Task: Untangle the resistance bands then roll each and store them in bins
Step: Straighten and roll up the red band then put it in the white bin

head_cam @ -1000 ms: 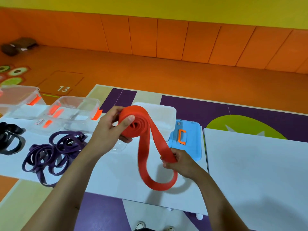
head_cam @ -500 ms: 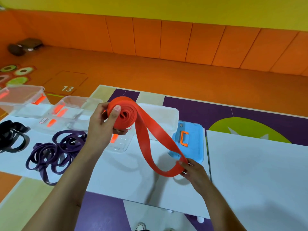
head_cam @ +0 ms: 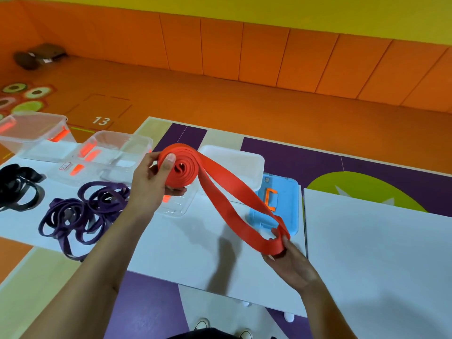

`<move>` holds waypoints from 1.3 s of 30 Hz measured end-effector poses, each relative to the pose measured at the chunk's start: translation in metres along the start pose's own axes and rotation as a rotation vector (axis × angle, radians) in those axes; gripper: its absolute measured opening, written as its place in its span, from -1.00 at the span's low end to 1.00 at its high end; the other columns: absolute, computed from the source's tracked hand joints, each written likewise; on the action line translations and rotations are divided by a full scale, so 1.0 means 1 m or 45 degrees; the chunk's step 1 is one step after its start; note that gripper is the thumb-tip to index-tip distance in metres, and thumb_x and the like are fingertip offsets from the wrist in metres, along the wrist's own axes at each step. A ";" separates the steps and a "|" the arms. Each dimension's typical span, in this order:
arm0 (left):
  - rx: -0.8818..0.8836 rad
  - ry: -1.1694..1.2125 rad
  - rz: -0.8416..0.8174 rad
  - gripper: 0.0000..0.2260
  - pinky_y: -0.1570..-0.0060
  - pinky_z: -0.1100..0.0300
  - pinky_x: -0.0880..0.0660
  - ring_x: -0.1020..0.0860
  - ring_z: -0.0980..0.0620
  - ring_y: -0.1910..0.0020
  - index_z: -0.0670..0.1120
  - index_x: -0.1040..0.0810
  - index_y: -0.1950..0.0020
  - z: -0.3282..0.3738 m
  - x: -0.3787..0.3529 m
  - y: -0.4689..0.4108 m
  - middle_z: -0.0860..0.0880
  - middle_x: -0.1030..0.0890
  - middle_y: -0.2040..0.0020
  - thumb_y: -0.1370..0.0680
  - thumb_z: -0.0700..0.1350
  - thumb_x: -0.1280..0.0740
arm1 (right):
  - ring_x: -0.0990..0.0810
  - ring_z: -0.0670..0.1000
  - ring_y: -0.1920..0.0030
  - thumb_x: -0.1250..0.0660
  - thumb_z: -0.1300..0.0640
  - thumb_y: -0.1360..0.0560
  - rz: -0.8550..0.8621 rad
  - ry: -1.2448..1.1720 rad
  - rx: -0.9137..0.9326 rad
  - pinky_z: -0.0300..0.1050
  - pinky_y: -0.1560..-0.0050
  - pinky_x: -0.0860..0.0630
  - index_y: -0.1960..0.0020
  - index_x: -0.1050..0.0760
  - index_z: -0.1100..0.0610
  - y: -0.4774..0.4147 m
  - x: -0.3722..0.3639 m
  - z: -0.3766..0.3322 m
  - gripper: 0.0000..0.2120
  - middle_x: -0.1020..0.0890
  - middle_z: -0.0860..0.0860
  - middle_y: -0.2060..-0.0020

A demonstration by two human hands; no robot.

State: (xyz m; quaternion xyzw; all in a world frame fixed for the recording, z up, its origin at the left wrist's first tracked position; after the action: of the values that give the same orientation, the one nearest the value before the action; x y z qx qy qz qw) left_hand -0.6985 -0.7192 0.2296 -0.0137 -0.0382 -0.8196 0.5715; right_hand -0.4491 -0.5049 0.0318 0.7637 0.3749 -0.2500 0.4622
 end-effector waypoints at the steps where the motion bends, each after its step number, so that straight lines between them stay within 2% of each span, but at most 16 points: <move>1: 0.018 0.007 0.003 -0.69 0.46 0.13 -0.62 -0.72 -0.14 0.30 -0.08 -0.48 -0.28 0.000 0.000 0.000 -0.20 -0.61 -0.17 -0.64 0.07 -0.32 | -0.67 0.12 -0.15 -0.79 0.08 -0.04 -0.015 -0.014 0.000 0.16 -0.11 -0.65 -0.07 -0.71 0.22 0.002 -0.001 0.001 -0.35 -0.66 0.13 -0.08; 3: 0.066 0.030 0.017 -0.66 0.61 0.30 -0.45 -0.70 -0.31 0.20 -0.07 -0.47 -0.32 0.001 -0.001 0.001 -0.20 -0.60 -0.21 -0.64 0.09 -0.30 | -0.71 0.09 0.14 -0.81 0.11 0.05 -0.045 -0.038 0.001 0.19 -0.13 -0.64 0.06 -0.70 0.28 0.009 -0.003 0.003 -0.37 -0.66 0.12 0.20; 5: 0.116 0.065 0.044 -0.65 0.66 0.37 -0.34 -0.68 -0.36 0.11 -0.07 -0.46 -0.34 0.001 -0.001 0.000 -0.21 -0.60 -0.25 -0.64 0.10 -0.30 | -0.63 0.07 0.33 -0.81 0.11 0.07 -0.010 -0.093 -0.059 0.11 -0.23 -0.55 0.12 -0.64 0.30 0.013 -0.001 0.007 -0.36 -0.57 0.10 0.37; 8: 0.144 0.107 0.073 -0.63 0.65 0.33 -0.39 -0.69 -0.34 0.16 -0.04 -0.47 -0.32 0.001 0.004 -0.001 -0.23 -0.60 -0.26 -0.63 0.15 -0.30 | -0.42 0.08 0.36 -0.72 0.00 -0.22 0.010 -0.043 -0.239 0.06 -0.32 -0.39 0.11 -0.60 0.31 0.011 -0.001 0.012 -0.51 -0.38 0.09 0.45; 9: 0.138 0.097 0.049 -0.64 0.60 0.30 -0.45 -0.70 -0.31 0.21 -0.03 -0.48 -0.30 0.002 0.005 -0.001 -0.23 -0.60 -0.25 -0.62 0.16 -0.30 | -0.39 0.08 0.34 -0.69 -0.02 -0.28 0.005 0.004 -0.255 0.03 -0.25 -0.41 0.09 -0.59 0.29 0.007 0.000 0.012 -0.53 -0.36 0.09 0.43; 11: 0.097 0.059 -0.054 -0.68 0.54 0.28 -0.50 -0.69 -0.30 0.29 -0.06 -0.48 -0.28 0.003 0.003 0.002 -0.25 -0.61 -0.21 -0.63 0.11 -0.30 | -0.52 0.12 0.24 -0.62 0.00 -0.39 0.048 0.141 -0.246 0.00 -0.10 -0.50 0.03 -0.59 0.25 0.002 0.000 0.012 -0.62 -0.49 0.13 0.33; 13: 0.024 0.004 -0.173 -0.70 0.52 0.24 -0.53 -0.68 -0.33 0.29 -0.10 -0.48 -0.28 0.005 -0.001 0.005 -0.26 -0.61 -0.15 -0.64 0.05 -0.30 | -0.64 0.16 -0.07 -0.45 0.00 -0.50 0.125 0.271 -0.214 0.10 -0.28 -0.51 -0.13 -0.61 0.22 -0.003 0.003 0.015 -0.67 -0.67 0.17 0.07; 15: -0.066 -0.041 -0.273 -0.73 0.40 0.08 -0.63 -0.69 -0.29 0.31 -0.06 -0.50 -0.26 0.005 -0.004 0.008 -0.26 -0.62 -0.10 -0.62 0.03 -0.34 | -0.58 0.12 -0.31 -0.35 -0.03 -0.57 0.159 0.445 -0.214 0.20 -0.46 -0.37 -0.29 -0.60 0.13 -0.005 0.005 0.020 -0.63 -0.67 0.11 -0.22; 18: -0.155 -0.161 -0.426 -0.76 0.30 -0.09 -0.67 -0.70 -0.23 0.32 0.04 -0.51 -0.22 0.007 -0.012 0.012 -0.14 -0.64 -0.05 -0.59 0.04 -0.38 | -0.52 0.01 -0.36 -0.31 -0.10 -0.61 0.225 0.924 -0.117 0.18 -0.49 -0.33 -0.34 -0.55 -0.10 -0.009 -0.004 0.017 -0.68 -0.58 -0.04 -0.34; 20: -0.180 -0.254 -0.531 -0.74 0.28 -0.06 -0.68 -0.70 -0.19 0.33 0.07 -0.50 -0.23 0.008 -0.020 0.018 -0.09 -0.65 -0.06 -0.55 0.05 -0.37 | -0.56 -0.04 -0.28 -0.36 -0.04 -0.60 0.283 1.193 0.133 0.09 -0.40 -0.43 -0.24 -0.55 -0.18 -0.015 -0.026 0.004 -0.79 -0.61 -0.07 -0.27; 23: -0.177 -0.295 -0.613 -0.70 0.32 0.06 -0.65 -0.71 -0.13 0.24 0.08 -0.49 -0.24 0.004 -0.029 0.023 -0.09 -0.63 -0.09 -0.53 0.06 -0.39 | -0.63 -0.07 -0.08 -0.36 0.05 -0.62 0.280 1.304 0.656 -0.09 -0.19 -0.52 -0.13 -0.61 -0.15 -0.015 -0.087 -0.024 -0.86 -0.67 -0.12 0.00; 27: -0.170 -0.383 -0.634 -0.68 0.24 -0.07 -0.67 -0.71 -0.16 0.25 0.09 -0.47 -0.25 -0.003 -0.032 0.025 -0.05 -0.61 -0.11 -0.53 0.10 -0.39 | -0.60 -0.07 -0.24 -0.27 -0.06 -0.65 0.018 1.295 1.045 -0.15 -0.27 -0.51 -0.26 -0.56 -0.08 0.014 -0.173 -0.047 -0.77 -0.64 -0.14 -0.16; 30: -0.168 -0.395 -0.648 -0.67 0.21 -0.07 -0.68 -0.71 -0.17 0.26 0.03 -0.45 -0.27 0.000 -0.035 0.026 -0.02 -0.60 -0.14 -0.56 0.09 -0.37 | -0.55 -0.11 -0.28 -0.25 -0.13 -0.64 -0.210 1.469 0.978 -0.23 -0.29 -0.48 -0.34 -0.49 -0.11 0.024 -0.199 -0.042 -0.70 -0.60 -0.21 -0.20; 32: -0.148 -0.337 -0.623 -0.66 0.24 -0.03 -0.68 -0.72 -0.17 0.25 -0.03 -0.44 -0.28 0.002 -0.035 0.027 -0.05 -0.58 -0.17 -0.58 0.08 -0.34 | -0.59 -0.08 -0.23 -0.27 -0.17 -0.62 -0.259 1.488 0.882 -0.18 -0.25 -0.54 -0.33 -0.48 -0.12 0.021 -0.199 -0.034 -0.69 -0.63 -0.18 -0.15; 35: -0.085 -0.176 -0.583 -0.70 0.23 -0.05 -0.68 -0.70 -0.24 0.29 -0.04 -0.42 -0.25 0.004 -0.037 0.029 -0.14 -0.59 -0.16 -0.61 0.09 -0.31 | -0.68 -0.01 -0.03 -0.30 -0.14 -0.59 -0.200 1.303 0.835 -0.02 -0.06 -0.65 -0.21 -0.56 0.00 0.018 -0.195 -0.026 -0.71 -0.69 -0.08 -0.01; 39: 0.060 0.003 -0.578 -0.66 0.11 -0.03 -0.68 -0.70 -0.33 0.22 -0.08 -0.38 -0.32 -0.001 -0.041 0.035 -0.20 -0.63 -0.13 -0.62 0.06 -0.24 | -0.64 0.01 0.28 -0.32 -0.07 -0.61 -0.185 1.198 0.885 -0.07 0.24 -0.60 -0.14 -0.56 0.09 0.015 -0.197 -0.024 -0.74 -0.67 -0.04 0.13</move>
State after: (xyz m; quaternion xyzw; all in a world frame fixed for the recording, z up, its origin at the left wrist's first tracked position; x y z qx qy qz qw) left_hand -0.6515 -0.6934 0.2280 0.0094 -0.0587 -0.9261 0.3726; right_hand -0.5529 -0.5552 0.1935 0.8717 0.4871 -0.0236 -0.0493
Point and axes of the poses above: each hand's wrist, its own y-axis away from the middle knuckle, its own x-axis out of the back of the hand, z = x × y, the point moved 3 cm from there along -y, towards the middle knuckle
